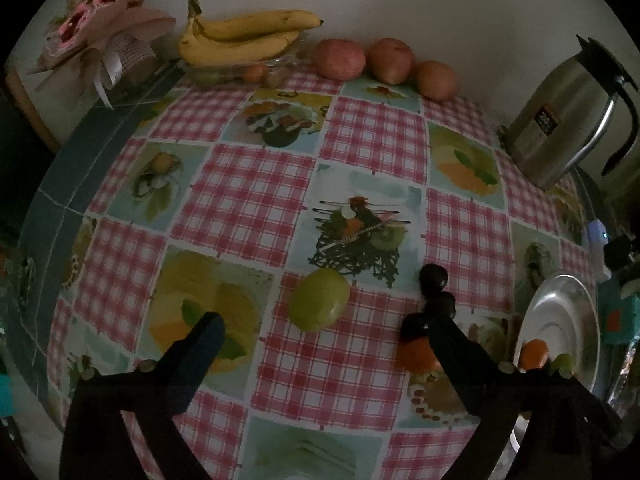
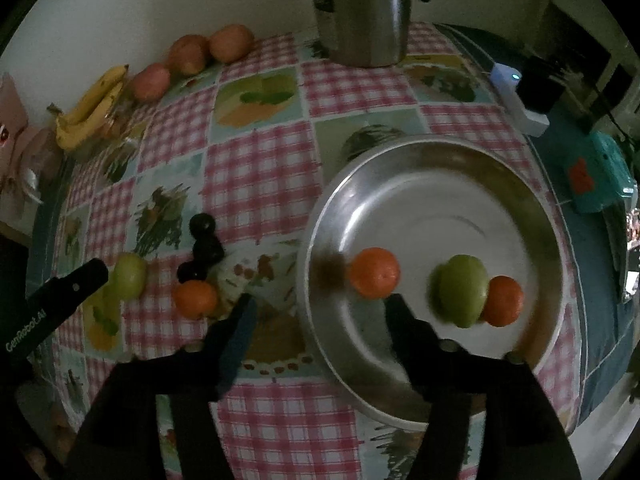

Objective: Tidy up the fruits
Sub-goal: 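Move both open tools back from the bowl toward the loose green pear and orange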

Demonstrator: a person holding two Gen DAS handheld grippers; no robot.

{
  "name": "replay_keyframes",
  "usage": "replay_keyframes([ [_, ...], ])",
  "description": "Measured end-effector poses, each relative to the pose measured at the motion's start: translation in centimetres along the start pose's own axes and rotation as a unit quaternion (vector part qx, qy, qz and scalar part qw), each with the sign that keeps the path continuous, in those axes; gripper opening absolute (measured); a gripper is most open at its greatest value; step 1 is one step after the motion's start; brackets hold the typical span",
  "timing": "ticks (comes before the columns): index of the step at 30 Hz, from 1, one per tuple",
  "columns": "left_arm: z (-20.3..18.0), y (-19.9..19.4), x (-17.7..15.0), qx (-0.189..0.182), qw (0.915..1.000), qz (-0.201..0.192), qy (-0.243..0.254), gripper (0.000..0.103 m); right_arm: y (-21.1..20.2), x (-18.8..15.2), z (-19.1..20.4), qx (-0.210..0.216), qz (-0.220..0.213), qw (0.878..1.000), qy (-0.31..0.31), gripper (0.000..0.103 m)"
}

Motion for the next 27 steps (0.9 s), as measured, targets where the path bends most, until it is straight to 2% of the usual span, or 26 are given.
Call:
replay_keyframes([
  [4, 0.5, 0.0, 0.1, 0.006, 1.0, -0.004, 0.001, 0.103, 0.0, -0.2, 0.9, 0.001, -0.002, 1.0, -0.01, 0.073],
  [8, 1.1, -0.2, 0.4, 0.019, 0.9998, -0.008, 0.004, 0.103, 0.0, -0.2, 1.3, -0.003, -0.006, 1.0, -0.012, 0.082],
  [17, 2.1, -0.3, 1.0, 0.035, 0.999, -0.011, 0.024, 0.103, -0.3, -0.2, 2.4, -0.013, -0.021, 0.999, -0.025, 0.084],
  [27, 3.7, -0.2, 1.8, 0.03, 0.9993, -0.011, 0.017, 0.103, -0.5, -0.4, 5.1, -0.004, -0.035, 0.998, -0.05, 0.084],
])
Point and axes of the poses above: each gripper's, at about its wrist camera, not at the fingertips, and y roughly the way its jaws point, z to its left, x to its top, the point moved 2 cm from there along y, roughly the way its jaws point, and after that the axes turned 15 degrees about -x, right-handed, at the moved point
